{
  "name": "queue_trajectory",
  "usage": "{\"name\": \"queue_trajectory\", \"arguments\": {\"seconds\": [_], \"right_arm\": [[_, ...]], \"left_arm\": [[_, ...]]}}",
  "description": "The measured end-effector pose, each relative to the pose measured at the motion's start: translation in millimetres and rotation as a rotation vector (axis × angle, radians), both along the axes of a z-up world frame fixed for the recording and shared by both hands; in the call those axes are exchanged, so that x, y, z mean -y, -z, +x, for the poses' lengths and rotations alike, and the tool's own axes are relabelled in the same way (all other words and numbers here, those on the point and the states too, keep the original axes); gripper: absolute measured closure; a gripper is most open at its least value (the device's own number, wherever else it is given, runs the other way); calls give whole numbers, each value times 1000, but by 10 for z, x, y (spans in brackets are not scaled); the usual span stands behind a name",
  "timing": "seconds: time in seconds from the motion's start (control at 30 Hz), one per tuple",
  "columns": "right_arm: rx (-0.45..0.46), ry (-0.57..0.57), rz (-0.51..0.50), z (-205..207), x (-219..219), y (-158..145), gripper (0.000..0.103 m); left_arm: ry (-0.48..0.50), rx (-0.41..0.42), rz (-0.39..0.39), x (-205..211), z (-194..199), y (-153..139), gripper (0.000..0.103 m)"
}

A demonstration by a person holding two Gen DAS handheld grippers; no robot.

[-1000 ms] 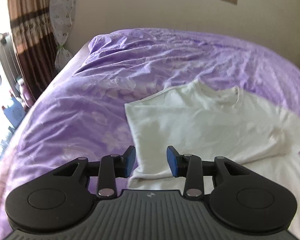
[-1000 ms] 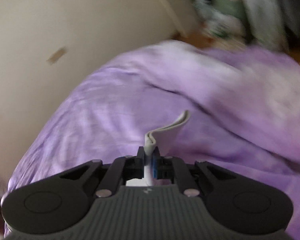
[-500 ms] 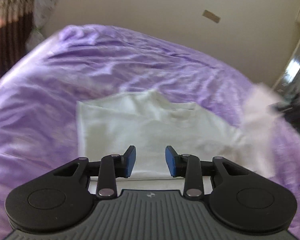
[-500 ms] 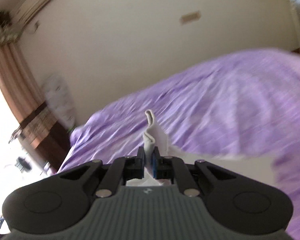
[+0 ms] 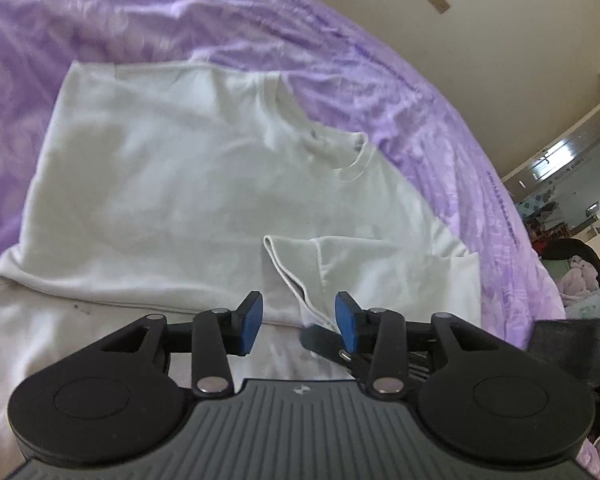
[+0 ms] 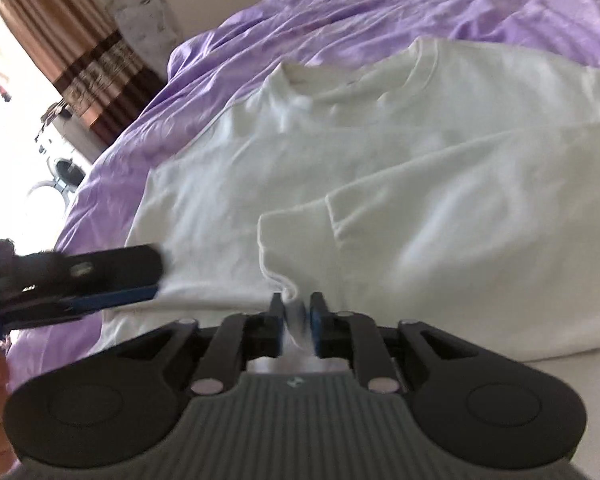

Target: Fold small clothes

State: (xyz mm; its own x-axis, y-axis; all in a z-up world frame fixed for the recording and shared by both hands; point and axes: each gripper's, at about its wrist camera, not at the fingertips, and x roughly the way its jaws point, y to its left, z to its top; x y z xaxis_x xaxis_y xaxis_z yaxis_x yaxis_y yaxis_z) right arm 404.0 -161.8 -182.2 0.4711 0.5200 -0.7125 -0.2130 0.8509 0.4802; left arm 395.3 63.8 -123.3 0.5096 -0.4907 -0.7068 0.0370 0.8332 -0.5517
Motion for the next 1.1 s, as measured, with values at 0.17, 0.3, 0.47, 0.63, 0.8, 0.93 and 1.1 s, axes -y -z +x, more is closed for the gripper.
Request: {"name": "queue_trajectory", "arguments": {"seconds": [0.17,0.3,0.47,0.63,0.8,0.93,1.1], "right_arm": [[85,-58,-130,-111,206,-339,65],[111,-28,-257,-105,568,-419,65],[109,69,-315,-144,1162,-410,65],[98,157,-349,-212,1689,-398,66],[72,208,-327,-386,2067,-458,62],[35,194,-391,-556,2115,-397,45],[-15,216,-393,-531,2107,-188,42]], "left_arm": [[6,-21,45,146,240,173,57],[23,-76,33,266,377,371,57],[-19,-80,33,263,360,497,59],[-4,-58,18,326,352,410,101],[5,111,10,507,268,-150,101],[47,247,-2,754,262,-893,101],[101,370,0,1158,189,-1656,101]]}}
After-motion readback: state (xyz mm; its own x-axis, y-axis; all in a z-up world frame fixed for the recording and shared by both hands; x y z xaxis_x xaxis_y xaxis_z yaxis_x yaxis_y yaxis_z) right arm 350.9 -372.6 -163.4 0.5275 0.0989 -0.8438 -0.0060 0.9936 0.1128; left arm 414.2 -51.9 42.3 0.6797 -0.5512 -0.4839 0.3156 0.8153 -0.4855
